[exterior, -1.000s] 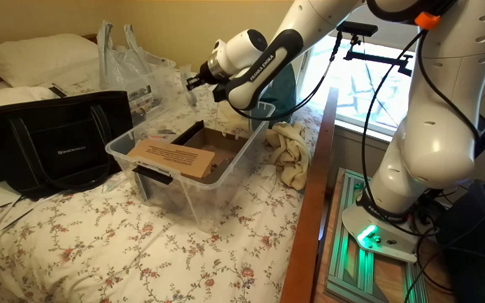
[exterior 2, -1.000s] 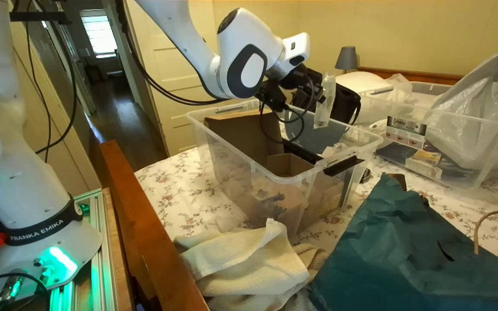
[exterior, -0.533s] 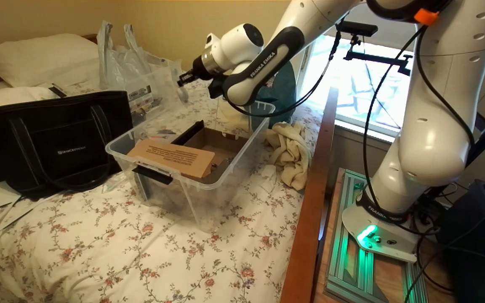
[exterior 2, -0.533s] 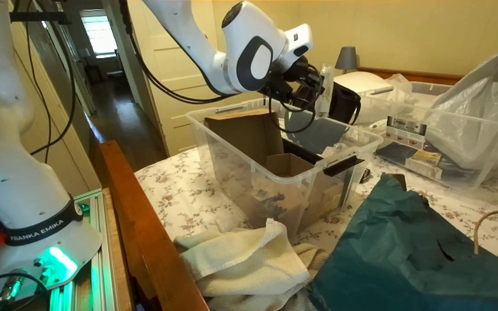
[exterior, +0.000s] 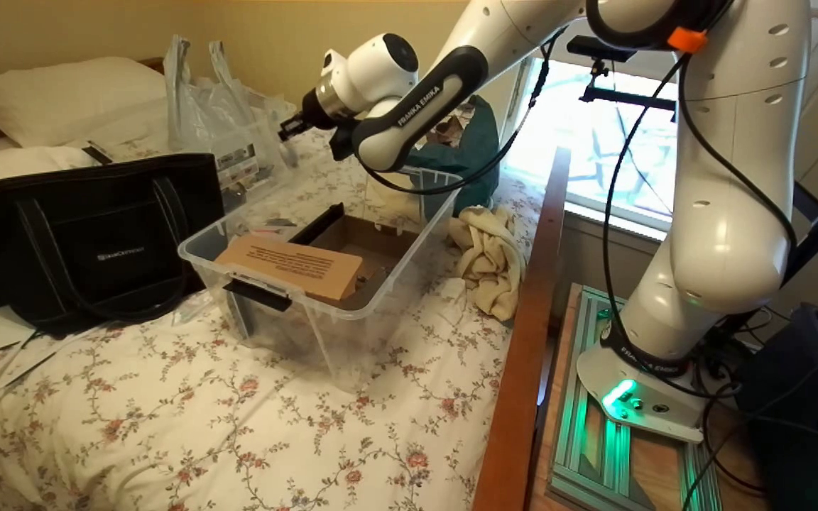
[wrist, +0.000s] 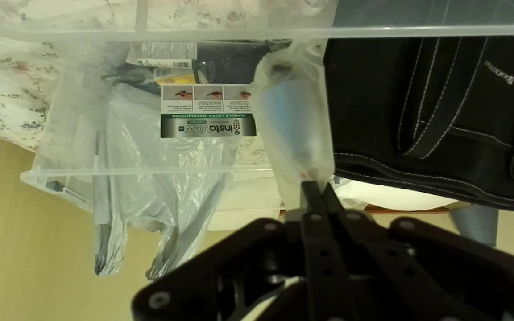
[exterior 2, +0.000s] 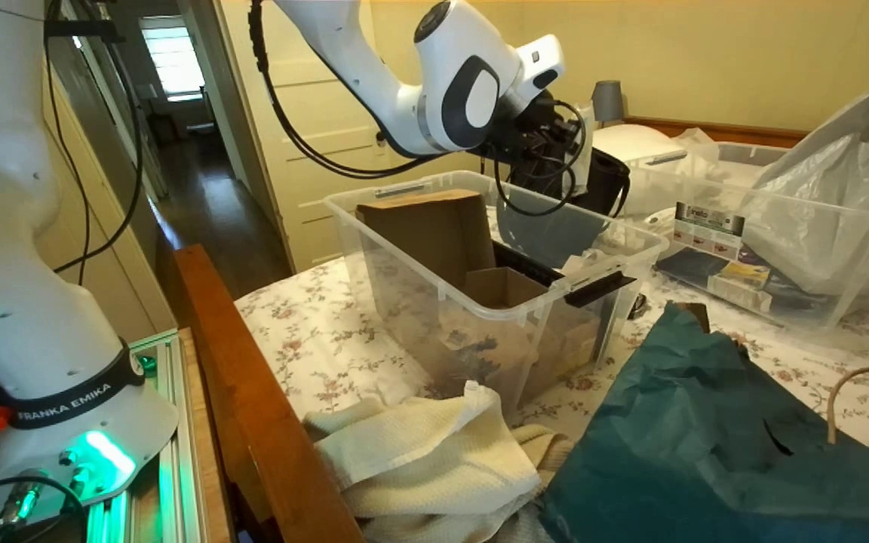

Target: Remove the small plastic bag from the box inside clear bucket and put it on the bed

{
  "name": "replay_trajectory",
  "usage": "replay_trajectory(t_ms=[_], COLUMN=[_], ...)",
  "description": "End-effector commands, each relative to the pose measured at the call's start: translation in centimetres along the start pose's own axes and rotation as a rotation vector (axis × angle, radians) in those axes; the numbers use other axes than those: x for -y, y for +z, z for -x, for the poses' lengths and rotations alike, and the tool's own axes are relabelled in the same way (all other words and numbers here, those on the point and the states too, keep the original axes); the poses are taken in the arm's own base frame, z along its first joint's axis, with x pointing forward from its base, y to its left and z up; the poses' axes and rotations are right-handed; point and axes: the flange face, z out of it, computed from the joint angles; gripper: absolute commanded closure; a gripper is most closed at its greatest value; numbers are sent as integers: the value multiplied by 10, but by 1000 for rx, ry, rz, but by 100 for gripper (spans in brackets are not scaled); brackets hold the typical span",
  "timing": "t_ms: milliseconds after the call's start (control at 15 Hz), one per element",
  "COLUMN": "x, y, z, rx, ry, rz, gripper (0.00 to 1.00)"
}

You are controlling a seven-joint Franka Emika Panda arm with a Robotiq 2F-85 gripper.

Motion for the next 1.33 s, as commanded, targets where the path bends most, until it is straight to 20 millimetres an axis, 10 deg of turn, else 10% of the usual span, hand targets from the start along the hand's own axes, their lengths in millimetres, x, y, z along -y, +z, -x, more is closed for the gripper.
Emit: replay_trajectory(t_ms=[0,333,400,1267], x=[4,13,16,13], y=[28,56,60,49], z=[-7,-3,-2,-12], rx=[-2,-10,-2,-10], ry=[-24,-44,-60,-64], rz=[5,-3,-6,-5], gripper=[100,100,74,0])
